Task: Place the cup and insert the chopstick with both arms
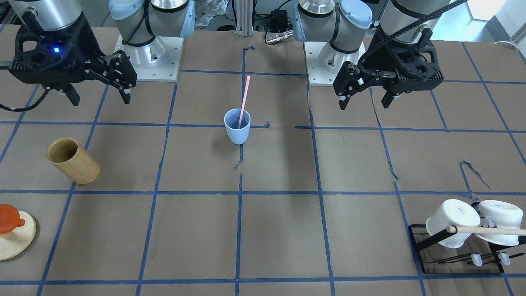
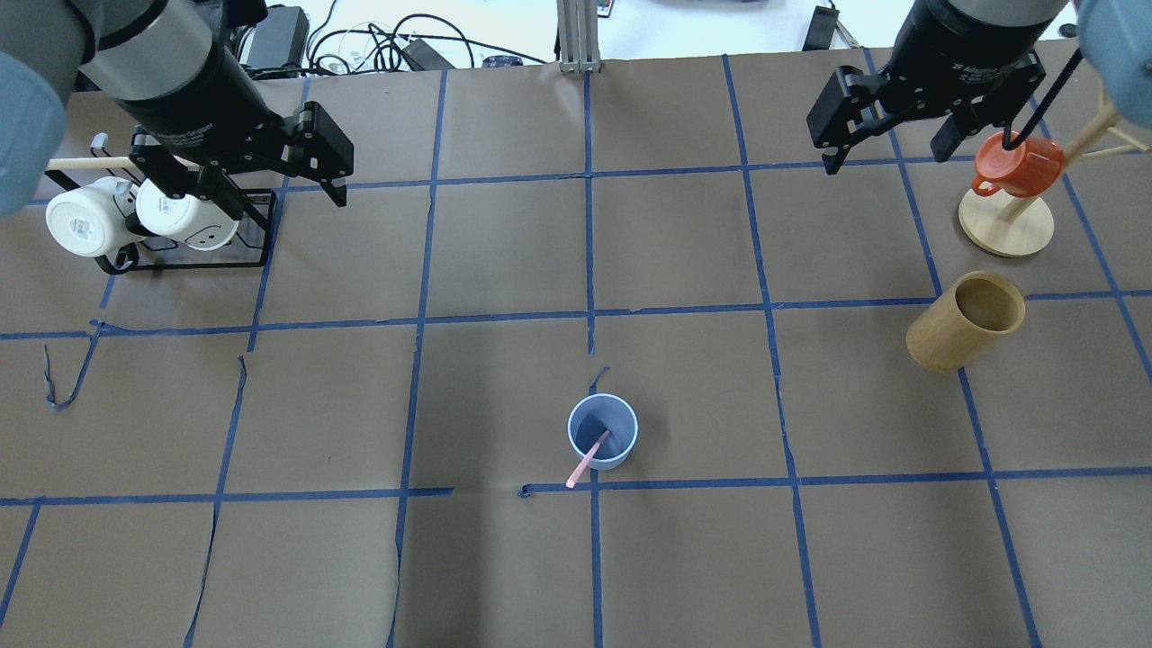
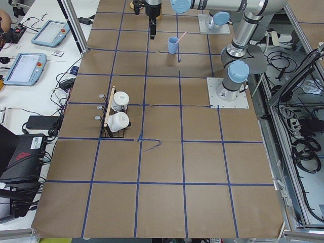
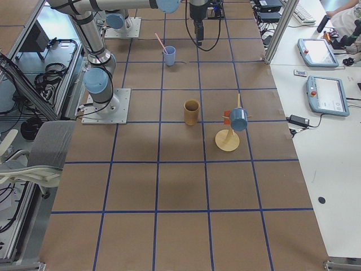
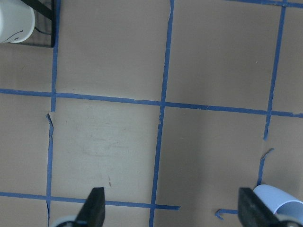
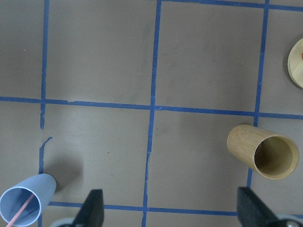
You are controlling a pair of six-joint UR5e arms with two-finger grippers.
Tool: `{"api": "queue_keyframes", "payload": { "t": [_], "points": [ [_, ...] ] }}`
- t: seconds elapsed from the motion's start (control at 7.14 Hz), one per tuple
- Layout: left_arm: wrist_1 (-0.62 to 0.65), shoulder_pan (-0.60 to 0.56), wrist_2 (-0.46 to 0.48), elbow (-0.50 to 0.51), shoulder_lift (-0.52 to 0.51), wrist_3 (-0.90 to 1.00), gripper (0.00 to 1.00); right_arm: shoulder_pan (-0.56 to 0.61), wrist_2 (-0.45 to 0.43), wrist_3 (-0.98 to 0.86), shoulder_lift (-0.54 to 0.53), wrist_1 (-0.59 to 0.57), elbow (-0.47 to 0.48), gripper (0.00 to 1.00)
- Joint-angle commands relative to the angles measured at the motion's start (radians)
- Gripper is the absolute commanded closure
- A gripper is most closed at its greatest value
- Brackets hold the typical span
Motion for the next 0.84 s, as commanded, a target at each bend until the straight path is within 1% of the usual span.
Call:
{"api": "queue_keyframes", "payload": {
  "t": [0.0, 0.7],
  "points": [
    [0.0, 0.0, -0.001, -0.001, 0.0, 0.0, 0.0, -0.001, 0.0, -0.002, 0.0, 0.0, -0.001, 0.0],
    [0.0, 0.0, -0.001, 0.0, 0.0, 0.0, 0.0, 0.0, 0.012, -0.006, 0.001, 0.0, 0.001, 0.0]
  ]
}}
